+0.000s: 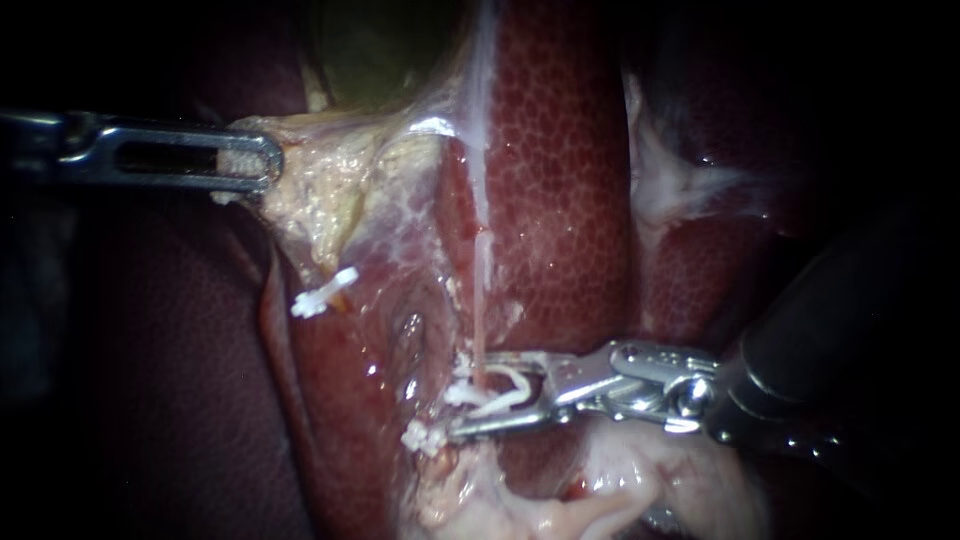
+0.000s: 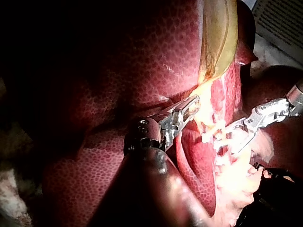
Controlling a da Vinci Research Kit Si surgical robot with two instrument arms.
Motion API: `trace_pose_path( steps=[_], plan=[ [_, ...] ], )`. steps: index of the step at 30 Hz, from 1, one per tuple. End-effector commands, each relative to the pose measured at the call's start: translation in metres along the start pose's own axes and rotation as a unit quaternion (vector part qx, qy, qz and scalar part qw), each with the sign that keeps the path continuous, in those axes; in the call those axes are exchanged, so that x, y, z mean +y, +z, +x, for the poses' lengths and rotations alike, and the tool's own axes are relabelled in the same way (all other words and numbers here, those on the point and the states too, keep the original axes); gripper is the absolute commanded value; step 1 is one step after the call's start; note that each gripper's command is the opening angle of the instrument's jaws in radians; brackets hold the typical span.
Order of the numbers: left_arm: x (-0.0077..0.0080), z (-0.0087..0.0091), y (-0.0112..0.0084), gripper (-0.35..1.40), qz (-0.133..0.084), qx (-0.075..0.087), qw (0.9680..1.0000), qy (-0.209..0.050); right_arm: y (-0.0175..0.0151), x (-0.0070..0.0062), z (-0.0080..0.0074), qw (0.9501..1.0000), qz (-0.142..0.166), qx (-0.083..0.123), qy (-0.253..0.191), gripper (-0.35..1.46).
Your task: Clipping second clip right tube
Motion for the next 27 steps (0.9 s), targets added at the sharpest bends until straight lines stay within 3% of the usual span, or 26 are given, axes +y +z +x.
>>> trace_pose_path(
  steps=[1,20,27],
  plan=[
    [0.0000,0.0000,0.0000,-0.35,0.000,0.000,1.0000,0.000,0.0001,0.0000,0.0000,1.0000,-0.001,0.000,0.000,0.56],
    [0.0000,0.0000,0.0000,-0.35,0.000,0.000,1.0000,0.000,0.0005,0.0002,0.0001,1.0000,-0.001,0.005,0.001,0.46],
    [0.0000,0.0001,0.0000,-0.35,0.000,0.000,1.0000,0.000,0.0003,0.0002,0.0000,0.9999,0.010,0.003,0.001,0.22]
  ],
)
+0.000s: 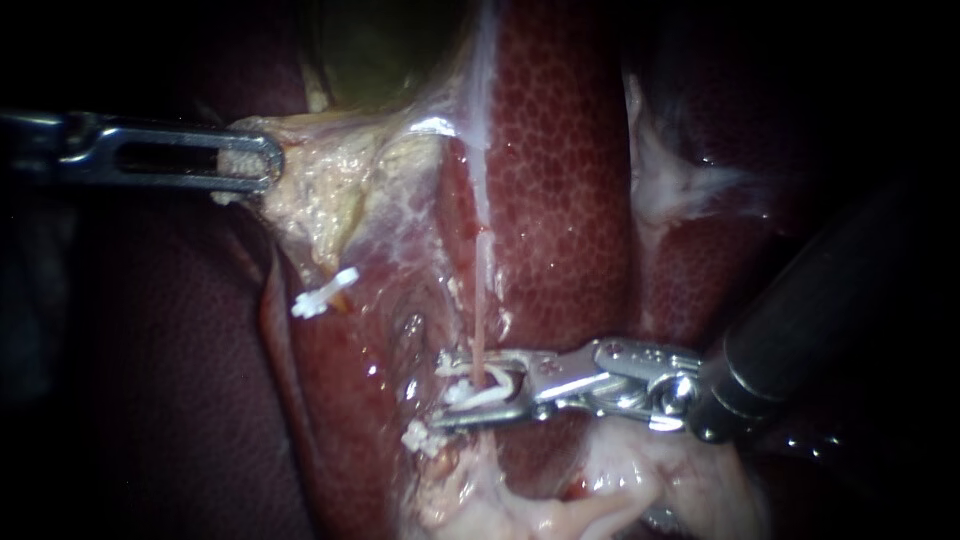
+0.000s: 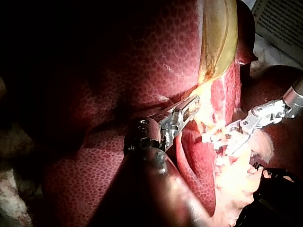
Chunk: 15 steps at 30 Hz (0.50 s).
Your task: Clipping second clip right tube
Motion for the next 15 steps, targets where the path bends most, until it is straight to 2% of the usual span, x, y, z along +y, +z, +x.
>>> trace_pose_path(
  steps=[1,9,15],
  plan=[
    [0.0000,0.0000,0.0000,-0.35,0.000,0.000,1.0000,0.000,-0.0001,0.0000,0.0000,1.0000,0.004,-0.001,0.000,0.13],
    [0.0000,0.0000,0.0000,-0.35,0.000,0.000,1.0000,0.000,-0.0004,0.0001,-0.0001,0.9999,0.004,-0.011,0.006,-0.33],
    [0.0000,0.0000,0.0000,-0.35,0.000,0.000,1.0000,0.000,-0.0005,0.0001,-0.0003,0.9999,0.007,-0.015,0.006,-0.35]
  ],
)
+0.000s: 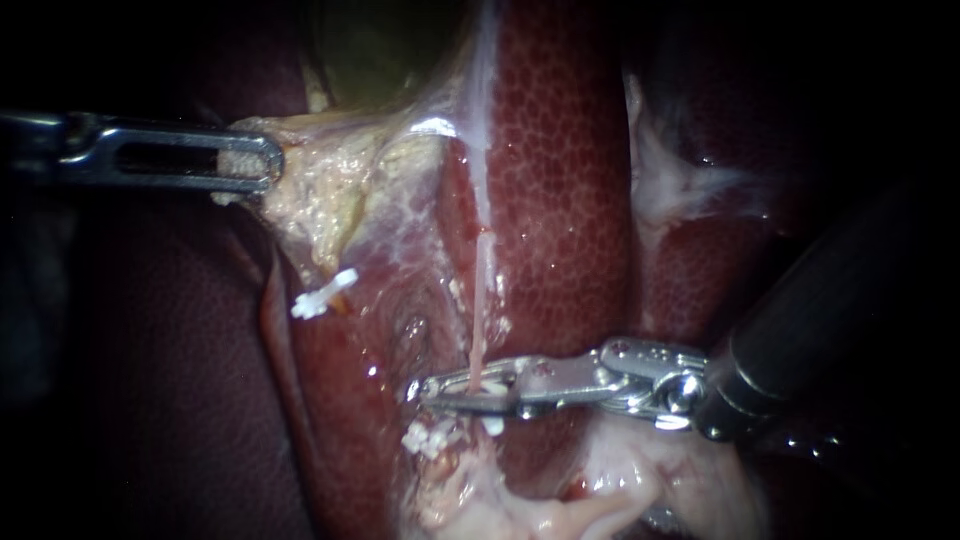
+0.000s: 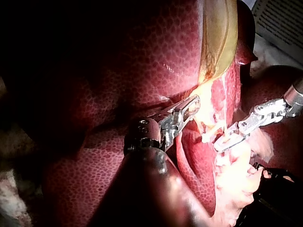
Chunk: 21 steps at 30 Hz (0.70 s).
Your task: Clipping second clip right tube
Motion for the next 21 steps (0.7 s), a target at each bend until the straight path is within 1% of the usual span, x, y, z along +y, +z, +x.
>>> trace_pose_path(
  steps=[1,3,21],
  plan=[
    [0.0000,0.0000,0.0000,-0.35,0.000,0.000,1.0000,0.000,0.0000,0.0000,0.0000,1.0000,0.002,-0.001,0.000,-0.35],
    [0.0000,0.0000,0.0000,-0.35,0.000,0.000,1.0000,0.000,0.0000,0.0000,-0.0001,1.0000,0.000,-0.007,0.000,-0.35],
    [0.0000,0.0000,0.0000,-0.35,0.000,0.000,1.0000,0.000,-0.0001,0.0001,-0.0002,1.0000,0.000,-0.007,0.002,-0.35]
  ],
)
